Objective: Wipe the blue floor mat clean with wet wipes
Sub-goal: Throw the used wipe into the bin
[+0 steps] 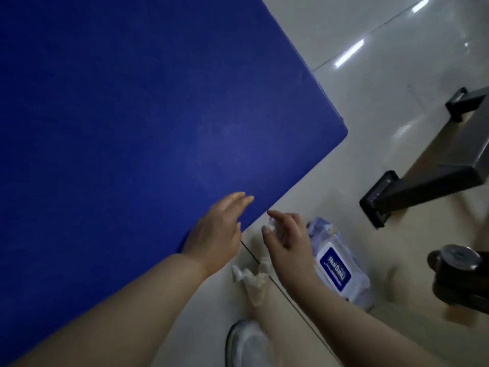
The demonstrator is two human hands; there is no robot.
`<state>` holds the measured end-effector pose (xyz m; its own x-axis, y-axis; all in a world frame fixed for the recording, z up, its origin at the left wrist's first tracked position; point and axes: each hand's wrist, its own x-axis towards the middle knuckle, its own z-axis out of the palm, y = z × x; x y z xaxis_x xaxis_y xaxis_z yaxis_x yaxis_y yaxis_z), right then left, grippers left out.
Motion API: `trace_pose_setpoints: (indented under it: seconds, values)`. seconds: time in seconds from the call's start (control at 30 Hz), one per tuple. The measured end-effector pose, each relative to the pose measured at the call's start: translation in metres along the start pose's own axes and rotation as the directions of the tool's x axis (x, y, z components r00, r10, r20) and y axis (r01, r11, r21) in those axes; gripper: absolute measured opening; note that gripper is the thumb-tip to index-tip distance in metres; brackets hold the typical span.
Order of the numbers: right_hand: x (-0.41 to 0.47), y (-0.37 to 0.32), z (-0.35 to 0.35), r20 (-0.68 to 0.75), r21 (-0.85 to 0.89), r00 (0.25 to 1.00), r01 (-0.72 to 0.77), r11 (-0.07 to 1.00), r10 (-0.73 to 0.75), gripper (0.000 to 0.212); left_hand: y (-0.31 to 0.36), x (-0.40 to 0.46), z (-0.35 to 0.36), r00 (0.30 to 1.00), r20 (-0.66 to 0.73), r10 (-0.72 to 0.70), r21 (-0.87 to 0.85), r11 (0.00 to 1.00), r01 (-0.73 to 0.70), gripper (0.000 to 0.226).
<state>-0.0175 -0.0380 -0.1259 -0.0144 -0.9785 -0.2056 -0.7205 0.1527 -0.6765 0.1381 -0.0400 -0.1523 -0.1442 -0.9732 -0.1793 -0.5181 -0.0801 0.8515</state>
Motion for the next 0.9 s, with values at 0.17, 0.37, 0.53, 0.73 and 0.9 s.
trace_pose_setpoints:
  seconds: [0.17, 0.37, 0.53, 0.73, 0.9]
  values:
    - [-0.049, 0.015, 0.010, 0.123, -0.293, 0.989, -0.047, 0.955, 0.087, 0.075, 0.022, -0.042, 0.015, 0.987, 0.119, -0.109, 0.014, 0.994, 0.108, 0.060]
    - [-0.080, 0.019, 0.024, 0.217, -0.512, 0.930, -0.149, 0.846, 0.295, 0.094, 0.036, -0.088, 0.031, 0.947, 0.157, -0.280, 0.044, 0.960, 0.277, 0.060]
    - [-0.086, 0.031, 0.031, 0.245, -0.453, 0.938, -0.113, 0.885, 0.245, 0.052, 0.044, -0.101, 0.041, 0.902, 0.212, -0.377, 0.025, 0.924, 0.381, 0.058]
    - [-0.081, 0.020, 0.010, 0.130, -0.097, 0.975, -0.170, 0.981, 0.181, 0.029, 0.052, -0.095, 0.023, 0.861, 0.230, -0.454, 0.136, 0.891, 0.433, 0.066]
    - [-0.096, -0.040, -0.027, -0.074, 0.040, 0.985, -0.152, 0.988, 0.155, 0.041, 0.101, -0.100, -0.009, 0.873, 0.280, -0.399, 0.103, 0.917, 0.386, 0.062]
